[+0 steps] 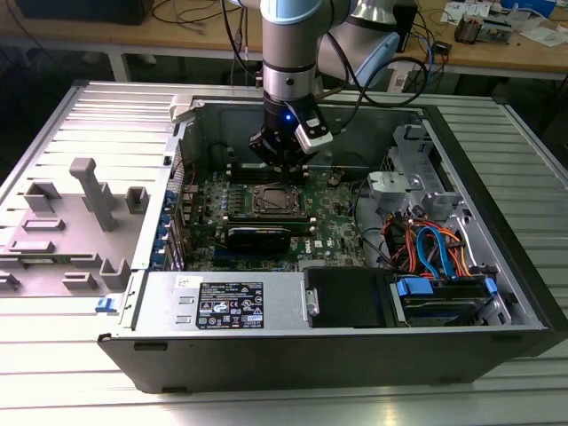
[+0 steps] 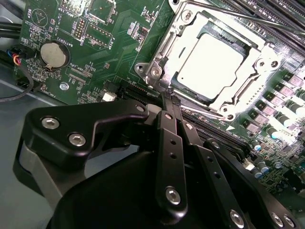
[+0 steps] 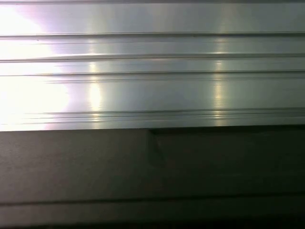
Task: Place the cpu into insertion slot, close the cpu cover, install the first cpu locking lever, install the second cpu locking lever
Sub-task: 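Install the first cpu locking lever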
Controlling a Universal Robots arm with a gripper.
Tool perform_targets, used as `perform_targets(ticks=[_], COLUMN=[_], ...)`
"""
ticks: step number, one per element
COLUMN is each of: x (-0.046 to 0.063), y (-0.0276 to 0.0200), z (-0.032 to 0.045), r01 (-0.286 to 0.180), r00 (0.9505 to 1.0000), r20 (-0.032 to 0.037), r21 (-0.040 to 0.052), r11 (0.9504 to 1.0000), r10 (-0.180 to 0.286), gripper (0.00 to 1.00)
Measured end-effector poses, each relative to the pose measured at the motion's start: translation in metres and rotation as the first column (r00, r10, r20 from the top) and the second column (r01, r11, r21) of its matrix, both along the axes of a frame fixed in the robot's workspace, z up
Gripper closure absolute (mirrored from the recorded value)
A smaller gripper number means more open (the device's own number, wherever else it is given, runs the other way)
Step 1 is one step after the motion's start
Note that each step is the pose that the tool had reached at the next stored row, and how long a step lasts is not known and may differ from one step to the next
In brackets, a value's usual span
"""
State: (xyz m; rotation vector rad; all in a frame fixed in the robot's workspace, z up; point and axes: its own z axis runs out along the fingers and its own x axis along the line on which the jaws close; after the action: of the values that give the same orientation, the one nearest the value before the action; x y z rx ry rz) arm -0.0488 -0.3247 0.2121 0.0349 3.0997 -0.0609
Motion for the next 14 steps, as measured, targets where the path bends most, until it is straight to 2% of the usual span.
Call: perform_targets(ticks=[14], x=[0.0006], y=[-0.0003], z=[-0.005], r01=[-0.001], r00=[1.0], r20=[0.0002], r21=[-0.0002], r11=[1.0], r10=[0.001], gripper=[0.89])
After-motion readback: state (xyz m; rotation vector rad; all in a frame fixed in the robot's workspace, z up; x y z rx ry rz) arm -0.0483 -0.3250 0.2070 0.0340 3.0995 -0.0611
